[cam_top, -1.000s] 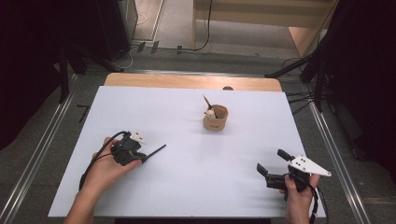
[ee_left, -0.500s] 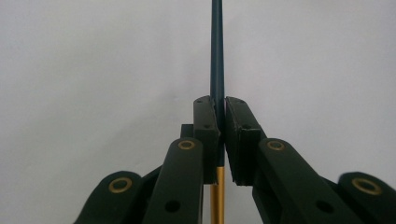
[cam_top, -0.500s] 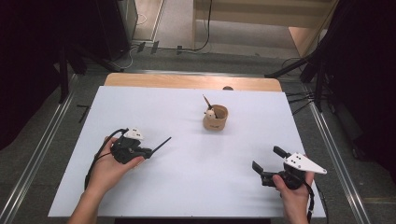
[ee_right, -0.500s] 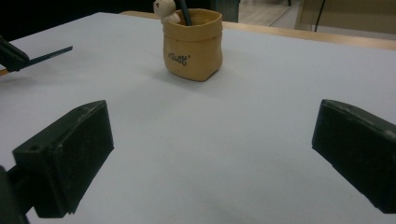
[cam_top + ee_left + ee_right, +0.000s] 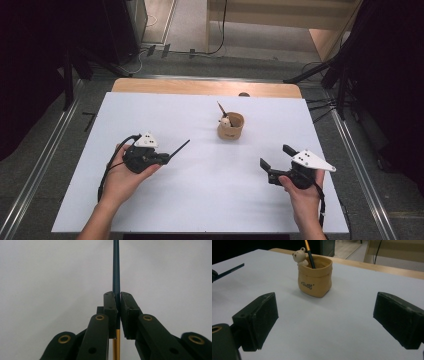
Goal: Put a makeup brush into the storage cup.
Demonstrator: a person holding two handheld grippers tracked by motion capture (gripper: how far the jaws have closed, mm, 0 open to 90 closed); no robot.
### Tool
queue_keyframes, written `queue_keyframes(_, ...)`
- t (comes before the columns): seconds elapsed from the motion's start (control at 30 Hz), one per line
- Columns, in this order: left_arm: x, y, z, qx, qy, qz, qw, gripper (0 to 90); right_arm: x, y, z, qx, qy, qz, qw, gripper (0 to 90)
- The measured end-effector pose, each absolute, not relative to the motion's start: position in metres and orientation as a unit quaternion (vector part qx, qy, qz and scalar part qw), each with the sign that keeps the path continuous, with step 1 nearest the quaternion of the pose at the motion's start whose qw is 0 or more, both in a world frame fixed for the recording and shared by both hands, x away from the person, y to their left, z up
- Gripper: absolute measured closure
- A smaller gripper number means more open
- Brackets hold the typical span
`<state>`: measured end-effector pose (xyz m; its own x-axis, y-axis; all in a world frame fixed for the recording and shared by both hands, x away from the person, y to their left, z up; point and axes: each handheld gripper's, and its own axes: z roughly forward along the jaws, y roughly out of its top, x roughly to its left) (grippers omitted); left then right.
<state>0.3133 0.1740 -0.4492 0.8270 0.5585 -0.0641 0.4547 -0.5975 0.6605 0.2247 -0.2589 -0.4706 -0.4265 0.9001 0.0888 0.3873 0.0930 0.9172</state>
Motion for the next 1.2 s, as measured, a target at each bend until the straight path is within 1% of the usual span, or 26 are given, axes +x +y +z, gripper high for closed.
queue_keyframes(0.3,0.318,0.15,-0.442,0.879,0.272,0.073,0.385,84.5,0.244,-0.238,-0.451,0.465,0.697,0.48,0.259,9.1)
queue_keyframes(0.5,0.317,0.145,-0.441,0.869,0.272,0.071,0.408,84.5,0.256,-0.221,-0.446,0.472,0.695,0.481,0.249,11.3)
queue_keyframes(0.67,0.316,0.147,-0.439,0.852,0.277,0.069,0.44,84.5,0.264,-0.208,-0.443,0.471,0.693,0.489,0.241,11.7)
queue_keyframes(0.9,0.313,0.149,-0.441,0.836,0.275,0.063,0.47,84.5,0.264,-0.191,-0.444,0.466,0.697,0.499,0.221,13.3)
queue_keyframes(1.03,0.311,0.148,-0.444,0.824,0.275,0.053,0.492,84.5,0.261,-0.182,-0.449,0.467,0.701,0.501,0.2,13.5)
queue_keyframes(1.2,0.306,0.146,-0.444,0.812,0.272,0.057,0.513,84.5,0.258,-0.174,-0.45,0.46,0.7,0.511,0.191,13.9)
